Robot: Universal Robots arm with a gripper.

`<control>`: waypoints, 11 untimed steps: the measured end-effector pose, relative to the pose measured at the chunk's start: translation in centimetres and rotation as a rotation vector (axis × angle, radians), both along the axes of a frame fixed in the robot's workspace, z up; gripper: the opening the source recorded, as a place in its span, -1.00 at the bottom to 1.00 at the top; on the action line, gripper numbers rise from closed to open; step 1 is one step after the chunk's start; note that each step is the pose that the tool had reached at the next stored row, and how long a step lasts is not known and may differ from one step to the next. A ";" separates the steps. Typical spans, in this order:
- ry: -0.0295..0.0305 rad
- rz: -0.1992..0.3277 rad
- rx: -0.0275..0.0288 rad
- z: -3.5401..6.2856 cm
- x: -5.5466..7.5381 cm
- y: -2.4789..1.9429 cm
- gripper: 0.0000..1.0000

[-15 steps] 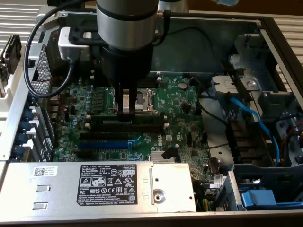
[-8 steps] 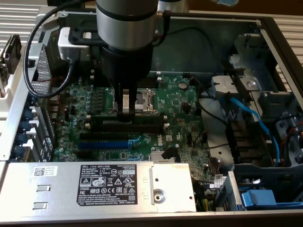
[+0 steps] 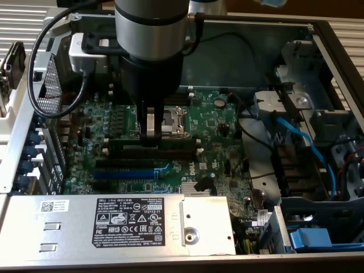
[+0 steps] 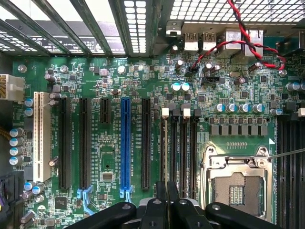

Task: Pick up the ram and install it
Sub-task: 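Insert the ram into the slot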

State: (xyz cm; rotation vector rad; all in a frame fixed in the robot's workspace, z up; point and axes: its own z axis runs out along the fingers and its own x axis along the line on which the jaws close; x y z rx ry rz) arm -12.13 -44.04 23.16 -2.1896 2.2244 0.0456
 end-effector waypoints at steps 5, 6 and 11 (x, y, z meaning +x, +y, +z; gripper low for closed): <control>-0.0009 0.000 0.0017 -0.07 0.1 -0.09 -0.76; -0.0004 0.000 0.0010 -0.04 0.1 -0.11 -0.76; -0.0007 0.000 0.0031 -0.02 0.1 -0.11 -0.76</control>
